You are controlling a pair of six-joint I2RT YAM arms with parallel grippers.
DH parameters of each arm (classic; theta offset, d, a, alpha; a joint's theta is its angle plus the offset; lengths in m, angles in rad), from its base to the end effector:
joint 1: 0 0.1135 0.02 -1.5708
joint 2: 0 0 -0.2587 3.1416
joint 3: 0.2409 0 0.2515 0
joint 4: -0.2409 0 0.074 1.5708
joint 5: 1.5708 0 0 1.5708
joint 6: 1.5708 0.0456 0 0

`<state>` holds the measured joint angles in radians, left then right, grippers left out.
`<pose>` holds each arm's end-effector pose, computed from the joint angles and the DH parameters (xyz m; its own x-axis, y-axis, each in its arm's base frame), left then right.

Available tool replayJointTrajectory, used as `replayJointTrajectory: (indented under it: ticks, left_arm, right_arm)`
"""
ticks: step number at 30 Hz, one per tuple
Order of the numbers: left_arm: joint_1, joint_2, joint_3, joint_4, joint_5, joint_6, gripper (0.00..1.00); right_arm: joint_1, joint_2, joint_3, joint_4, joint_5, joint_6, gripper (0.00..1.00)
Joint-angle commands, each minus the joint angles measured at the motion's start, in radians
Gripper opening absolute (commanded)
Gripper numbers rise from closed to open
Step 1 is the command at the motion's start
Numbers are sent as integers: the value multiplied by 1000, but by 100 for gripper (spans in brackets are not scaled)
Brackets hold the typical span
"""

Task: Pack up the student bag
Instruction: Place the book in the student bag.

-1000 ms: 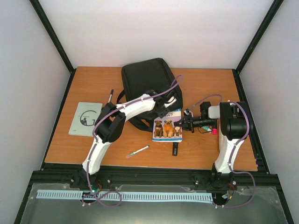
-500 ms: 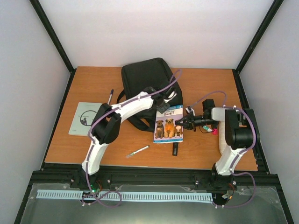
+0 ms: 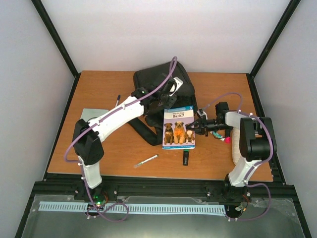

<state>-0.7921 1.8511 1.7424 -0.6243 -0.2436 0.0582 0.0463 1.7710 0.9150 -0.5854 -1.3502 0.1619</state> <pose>0.3090 -0.2975 0.3161 -0.4363 0.5226 -0.7325 0.5913 0.7801 0.2043 0.2853 0.0578 0.1386 -0.9995 -0.0110 0.0286 0.0256 0.2174 0.9758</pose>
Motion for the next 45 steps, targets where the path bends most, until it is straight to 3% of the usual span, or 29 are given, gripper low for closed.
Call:
replayJointTrajectory:
  ticks: [1, 9, 17, 19, 25, 33, 34, 39, 45]
  left_arm:
    - [-5, -63, 3, 125, 80, 18, 1]
    - [-6, -81, -65, 179, 144, -10, 1]
    - [-6, -89, -106, 217, 137, -2, 1]
    - [-6, -96, -108, 223, 153, -4, 1]
    - [-6, -141, -122, 239, 193, -35, 1]
    - [-7, -198, -153, 253, 243, 3, 1]
    - [-6, -204, -161, 257, 253, 3, 1]
    - [-6, -217, -191, 276, 274, 0, 1]
    - [-6, -219, -218, 290, 261, 1, 1]
  right_arm:
    - [4, -43, 69, -70, -67, -52, 3]
    - [53, -106, 114, -87, 59, 22, 3]
    - [101, -304, 47, -93, 257, 74, 3]
    - [101, -332, 28, -80, 248, 96, 3]
    - [101, -230, 67, -21, 197, 125, 3]
    - [101, -81, 180, -106, 151, 39, 3]
    - [101, -74, 190, -106, 163, 36, 5]
    - [101, -44, 214, -93, 243, 27, 38]
    - [101, -129, 204, -163, 490, -62, 66]
